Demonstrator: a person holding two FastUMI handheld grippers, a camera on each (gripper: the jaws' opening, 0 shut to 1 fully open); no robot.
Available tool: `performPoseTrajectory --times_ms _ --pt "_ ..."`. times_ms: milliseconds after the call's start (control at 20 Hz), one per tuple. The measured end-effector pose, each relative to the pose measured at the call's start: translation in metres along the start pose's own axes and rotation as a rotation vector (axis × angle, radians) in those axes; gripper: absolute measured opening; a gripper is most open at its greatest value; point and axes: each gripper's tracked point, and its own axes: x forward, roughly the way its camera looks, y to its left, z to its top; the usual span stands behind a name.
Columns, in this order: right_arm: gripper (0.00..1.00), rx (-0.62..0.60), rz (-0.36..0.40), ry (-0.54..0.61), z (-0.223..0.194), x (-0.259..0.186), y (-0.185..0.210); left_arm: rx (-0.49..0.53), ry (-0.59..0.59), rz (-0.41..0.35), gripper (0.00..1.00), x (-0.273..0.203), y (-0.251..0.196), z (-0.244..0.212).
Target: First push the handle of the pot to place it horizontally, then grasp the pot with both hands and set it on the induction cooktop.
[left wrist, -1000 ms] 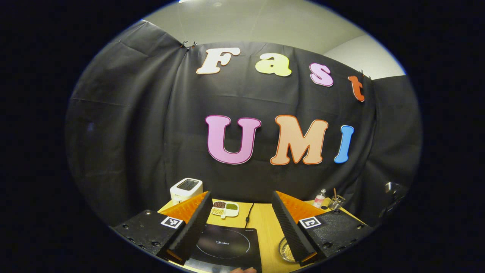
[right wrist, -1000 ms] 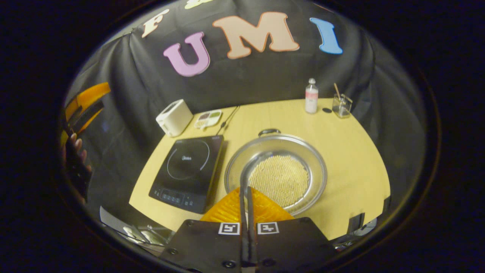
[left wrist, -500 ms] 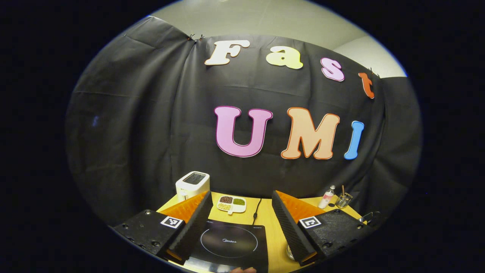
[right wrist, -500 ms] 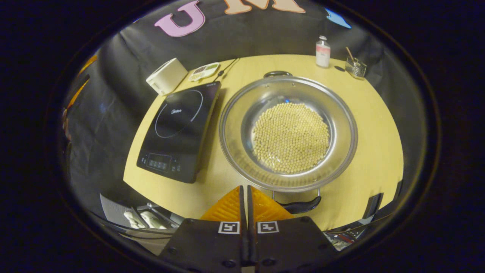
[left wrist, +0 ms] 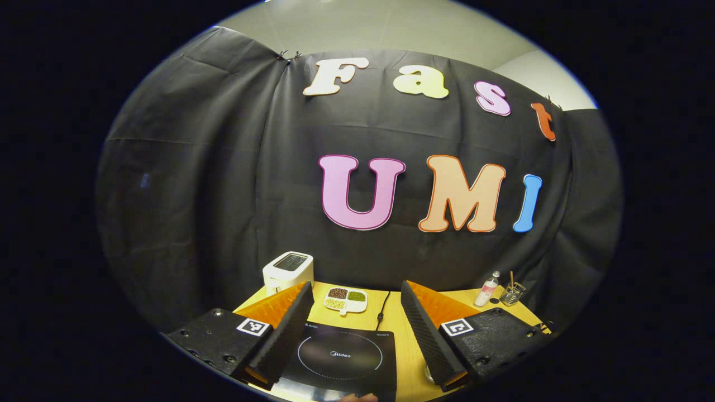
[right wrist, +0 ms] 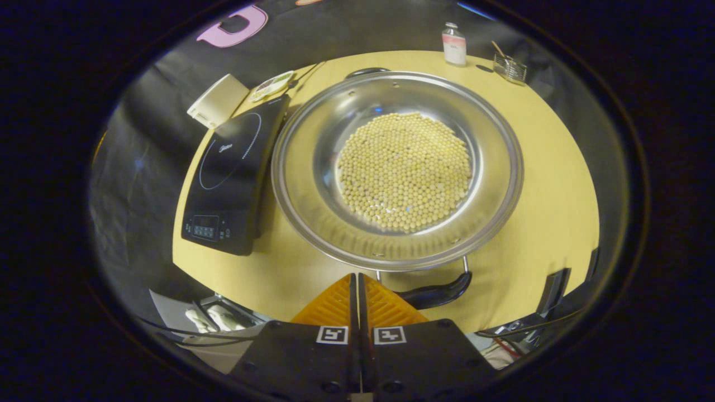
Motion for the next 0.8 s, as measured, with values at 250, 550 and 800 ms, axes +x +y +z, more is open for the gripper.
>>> performPoseTrajectory --times_ms 250,550,800 --pt "0.0 0.029 -0.026 -0.004 0.007 -0.002 -0.03 0.012 0.007 -0.003 0.96 0.0 -0.008 -0.002" --pt "0.02 0.045 -0.051 -0.007 0.014 -0.005 -0.058 0.023 0.013 -0.002 0.92 -0.003 -0.019 -0.005" --pt "0.02 0.064 -0.071 -0.008 0.022 -0.005 -0.082 0.034 0.033 -0.005 0.92 -0.005 -0.029 -0.013"
